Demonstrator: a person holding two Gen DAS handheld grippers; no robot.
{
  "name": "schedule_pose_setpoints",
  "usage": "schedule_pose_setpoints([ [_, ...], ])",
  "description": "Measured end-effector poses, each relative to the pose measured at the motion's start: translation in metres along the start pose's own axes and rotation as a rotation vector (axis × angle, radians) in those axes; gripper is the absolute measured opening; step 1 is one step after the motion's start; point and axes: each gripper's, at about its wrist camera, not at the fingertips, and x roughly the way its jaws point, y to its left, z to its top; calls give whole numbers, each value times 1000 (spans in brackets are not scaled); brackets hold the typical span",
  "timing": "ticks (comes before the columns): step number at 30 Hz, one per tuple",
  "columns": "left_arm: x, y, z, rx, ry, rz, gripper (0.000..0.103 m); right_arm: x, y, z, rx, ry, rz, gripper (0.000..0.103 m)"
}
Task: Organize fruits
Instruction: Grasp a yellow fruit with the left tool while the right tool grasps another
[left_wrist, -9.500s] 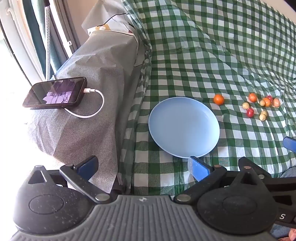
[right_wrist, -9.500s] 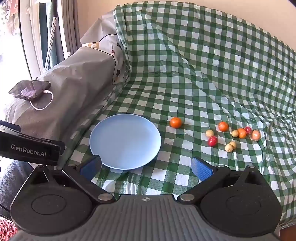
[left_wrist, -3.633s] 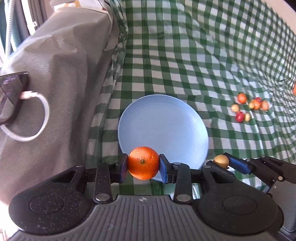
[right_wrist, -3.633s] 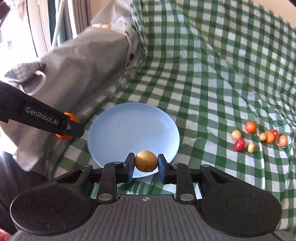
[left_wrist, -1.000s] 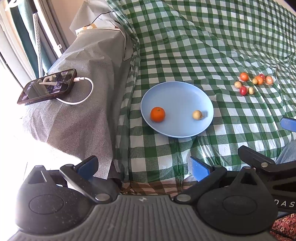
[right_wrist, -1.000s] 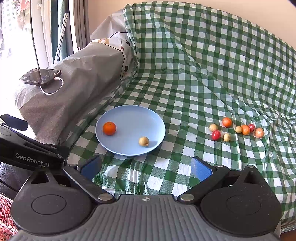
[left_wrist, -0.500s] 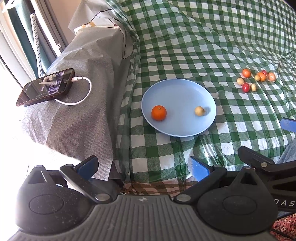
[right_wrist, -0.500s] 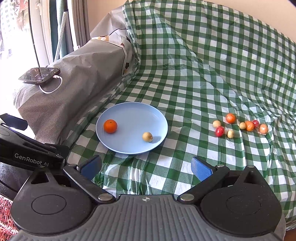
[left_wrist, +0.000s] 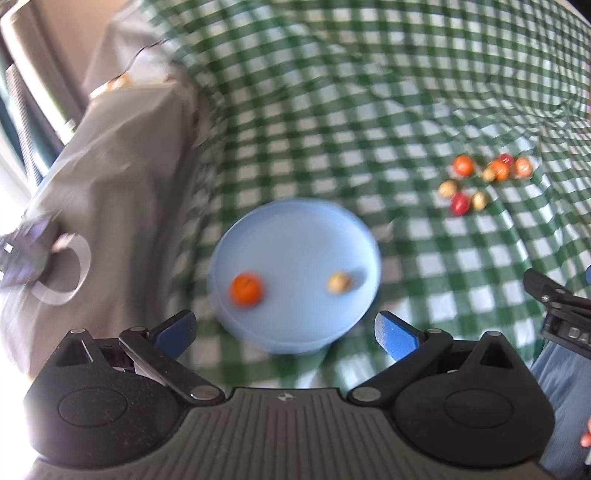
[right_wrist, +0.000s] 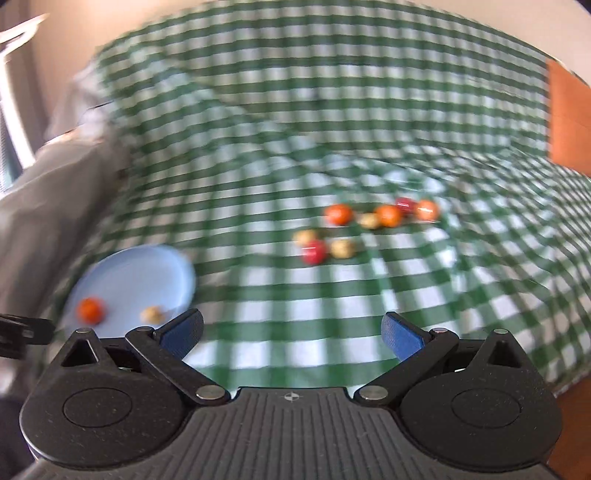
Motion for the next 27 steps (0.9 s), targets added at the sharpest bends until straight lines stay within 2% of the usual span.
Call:
schedule_pose_setpoints([
  [3, 19, -27, 26, 17, -1, -51, 103, 32, -26, 2, 8, -24, -65, 102],
  [8, 59, -65, 62, 50, 16, -61, 103, 109, -56, 10, -56, -33, -123, 102],
  [13, 99, -84, 89, 70, 44, -45, 103, 182, -69, 25, -88, -27, -124, 101],
  [17, 127, -98, 109, 87, 61, -61, 103, 221, -67, 31, -149, -61, -91, 96],
  [19, 144, -107, 120, 87, 72, -82, 103, 230, -69, 29, -149, -65, -66, 90],
  [21, 160, -117, 132, 79, 86, -100, 103, 236, -75, 27, -129, -48, -11, 53],
  [22, 167, -122, 137, 75, 89, -114, 103, 231, -75, 26, -117, -59, 8, 44],
  [23, 172, -128, 142, 75, 91, -136, 103, 231, -75, 28, -133, -64, -10, 28],
  [25, 182, -140, 150, 90, 107, -176, 103, 228, -80, 27, -122, -77, -67, 26],
  [27, 191, -155, 155, 117, 121, -216, 103, 231, -98, 32, -35, -73, -112, 26],
])
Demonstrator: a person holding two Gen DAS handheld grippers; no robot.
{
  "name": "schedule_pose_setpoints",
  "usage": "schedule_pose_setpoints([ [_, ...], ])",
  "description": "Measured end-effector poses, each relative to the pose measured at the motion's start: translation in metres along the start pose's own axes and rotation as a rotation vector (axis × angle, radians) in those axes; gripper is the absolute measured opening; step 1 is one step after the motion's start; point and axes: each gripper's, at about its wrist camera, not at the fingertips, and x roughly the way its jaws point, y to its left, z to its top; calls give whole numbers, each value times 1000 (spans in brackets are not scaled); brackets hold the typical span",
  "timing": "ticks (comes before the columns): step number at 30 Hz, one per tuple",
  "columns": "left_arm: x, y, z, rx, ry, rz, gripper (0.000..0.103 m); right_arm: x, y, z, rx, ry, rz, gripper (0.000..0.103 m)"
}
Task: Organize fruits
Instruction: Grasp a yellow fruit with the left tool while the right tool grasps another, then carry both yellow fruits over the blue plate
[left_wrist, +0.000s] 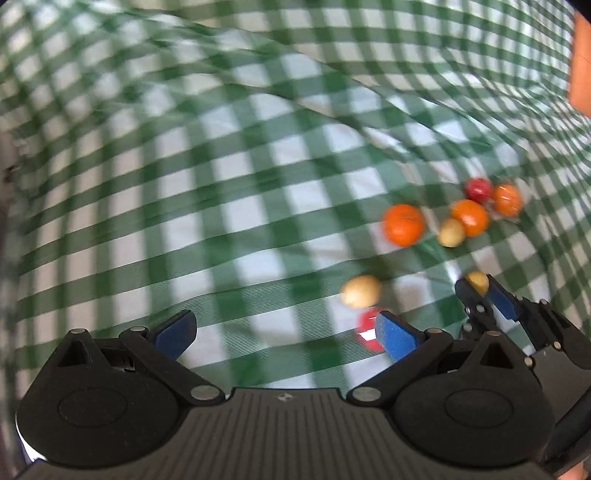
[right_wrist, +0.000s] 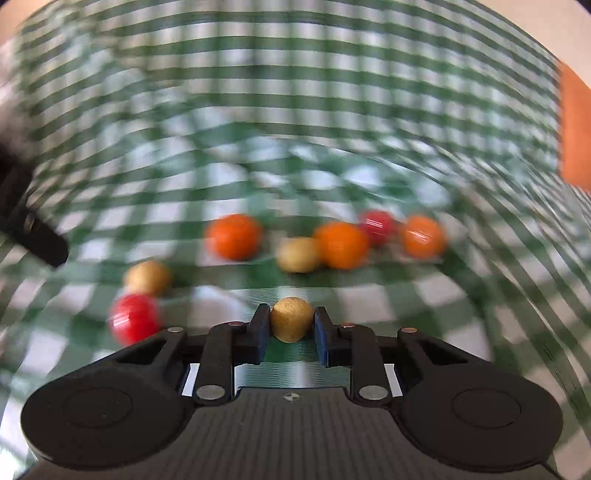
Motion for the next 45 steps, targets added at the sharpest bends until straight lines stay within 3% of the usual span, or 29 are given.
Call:
schedule_pose_setpoints([
  [5, 26, -27, 7, 63, 36, -24, 103, 8, -13, 6, 61, -2, -40, 26],
  [9, 45, -33, 15, 44, 71, -38, 102, 12, -11, 4, 60, -9, -45, 26],
  [11, 50, -33, 18, 27, 74, -27, 80, 9, -10, 1, 59, -13, -47, 27],
  [12, 53, -35, 19, 41, 88, -19, 43, 7, -9, -2, 59, -14, -50, 27],
  [14, 49, -34, 18, 54, 81, -19, 29, 7, -8, -4, 57, -16, -50, 27],
  [18, 36, -26, 15, 66, 56, -3, 29, 5, -11, -2, 66, -24, -46, 26],
  [25, -25, 19, -1, 14, 16, 69, 29, -3, -24, 0, 141, -97, -134, 26],
  [30, -95, 59, -44, -34, -7, 124, 29, -19, -23, -1, 93, -128, -161, 26],
  [34, -148, 87, -93, -82, -6, 141, 29, -72, -17, 6, 74, -150, -130, 26],
  [40, -209, 105, -167, -119, -25, 146, 29, -200, 9, 0, 81, -146, 128, 26],
  [45, -250, 118, -220, -183, -75, 135, 29, -282, 53, -10, 2, -138, 331, 26],
])
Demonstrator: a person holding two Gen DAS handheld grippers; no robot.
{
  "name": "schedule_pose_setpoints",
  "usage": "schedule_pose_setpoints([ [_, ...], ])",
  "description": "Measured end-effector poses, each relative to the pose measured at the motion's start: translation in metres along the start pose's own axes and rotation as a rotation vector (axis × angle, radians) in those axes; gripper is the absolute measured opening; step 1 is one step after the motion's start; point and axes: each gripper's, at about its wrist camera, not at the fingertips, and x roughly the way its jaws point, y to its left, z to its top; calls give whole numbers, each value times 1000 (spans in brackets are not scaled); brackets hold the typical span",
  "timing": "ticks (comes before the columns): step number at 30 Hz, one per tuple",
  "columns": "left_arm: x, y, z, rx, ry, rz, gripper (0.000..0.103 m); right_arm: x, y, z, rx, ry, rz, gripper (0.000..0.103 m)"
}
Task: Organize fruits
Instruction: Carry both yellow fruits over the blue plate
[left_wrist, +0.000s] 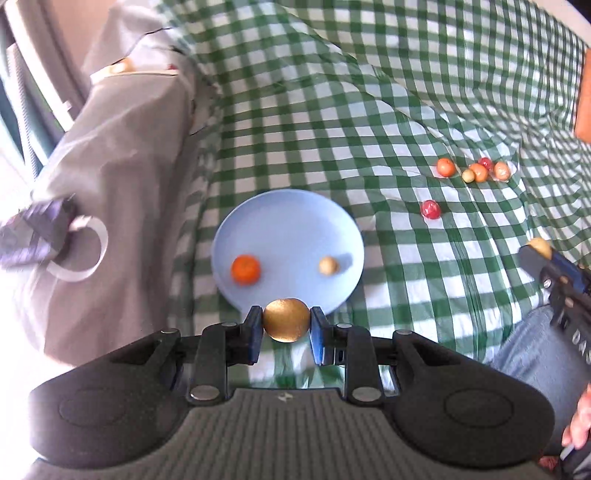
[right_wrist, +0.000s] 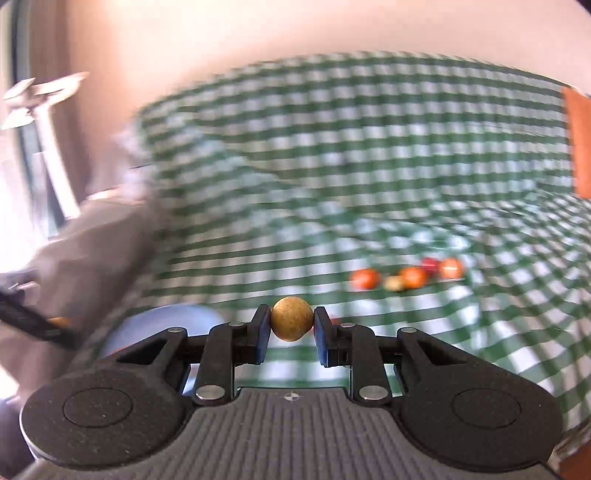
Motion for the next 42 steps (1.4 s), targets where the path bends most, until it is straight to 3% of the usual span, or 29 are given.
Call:
schedule_pose_setpoints([
  [4, -19, 14, -32, -49, -26, -16, 29, -28, 51, -1, -105, -6, 116, 26],
  [10, -37, 27, -60, -83, -82, -45, 29, -42, 100, -11, -230, 37, 157, 26],
  [25, -39, 45, -69, -122, -118, -91, 29, -45, 116, -14, -282, 68, 113, 26],
  [42, -23, 44, -63, -117, -85, -95, 29, -33, 114, -16, -279, 110, 106, 26],
])
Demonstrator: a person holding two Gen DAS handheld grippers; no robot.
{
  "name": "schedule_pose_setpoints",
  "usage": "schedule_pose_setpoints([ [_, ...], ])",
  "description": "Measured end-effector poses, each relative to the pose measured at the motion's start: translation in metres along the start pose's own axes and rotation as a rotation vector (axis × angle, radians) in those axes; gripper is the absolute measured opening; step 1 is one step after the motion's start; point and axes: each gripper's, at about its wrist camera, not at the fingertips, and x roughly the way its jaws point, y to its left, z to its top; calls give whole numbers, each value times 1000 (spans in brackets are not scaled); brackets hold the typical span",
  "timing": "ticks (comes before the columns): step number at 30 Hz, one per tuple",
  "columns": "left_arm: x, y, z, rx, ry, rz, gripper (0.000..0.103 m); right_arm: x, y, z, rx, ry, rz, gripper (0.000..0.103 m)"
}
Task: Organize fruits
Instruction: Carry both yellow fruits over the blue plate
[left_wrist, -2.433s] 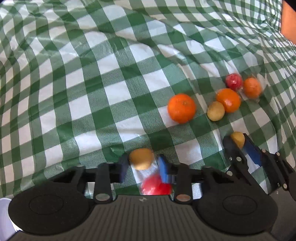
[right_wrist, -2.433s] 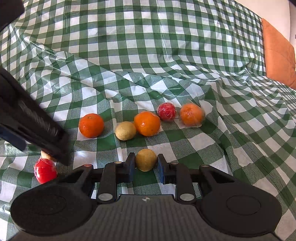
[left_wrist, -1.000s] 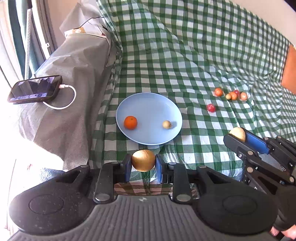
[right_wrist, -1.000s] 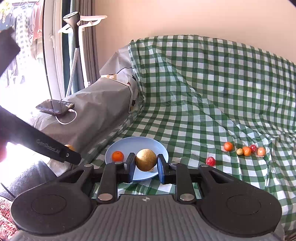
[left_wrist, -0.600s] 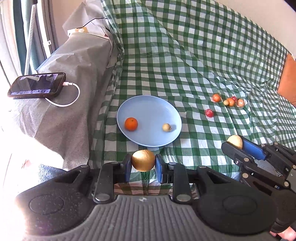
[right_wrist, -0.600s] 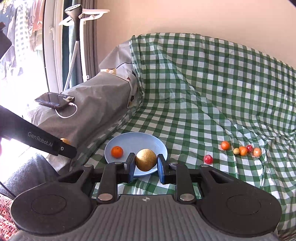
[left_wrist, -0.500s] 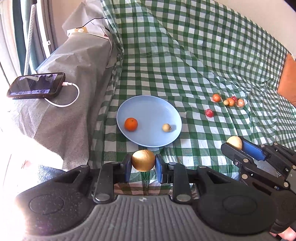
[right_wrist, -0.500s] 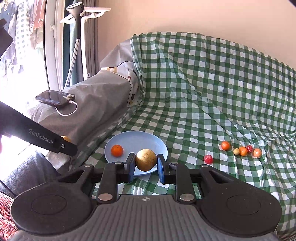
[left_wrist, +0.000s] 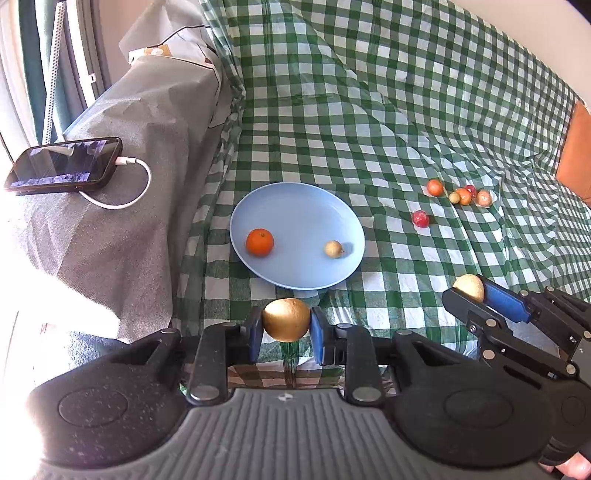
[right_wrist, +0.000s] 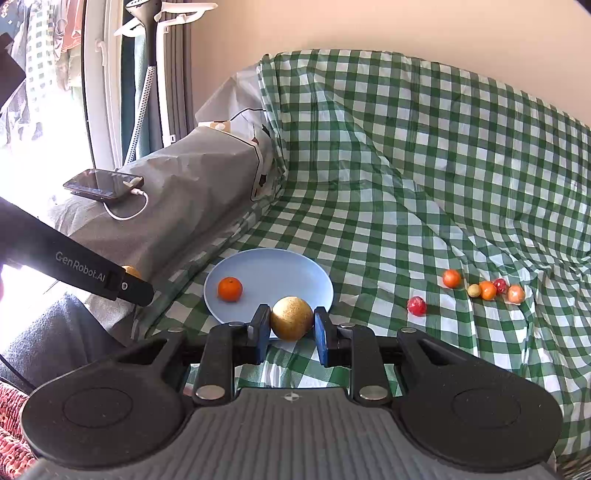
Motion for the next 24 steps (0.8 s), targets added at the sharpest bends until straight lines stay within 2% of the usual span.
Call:
schedule_pose_setpoints([
  [13, 20, 10, 9, -18, 33, 2, 29, 16, 2, -1, -16, 45, 4, 26],
  [24, 49, 22, 37, -47, 36, 25, 29, 41, -1, 6, -28, 73, -9, 26],
])
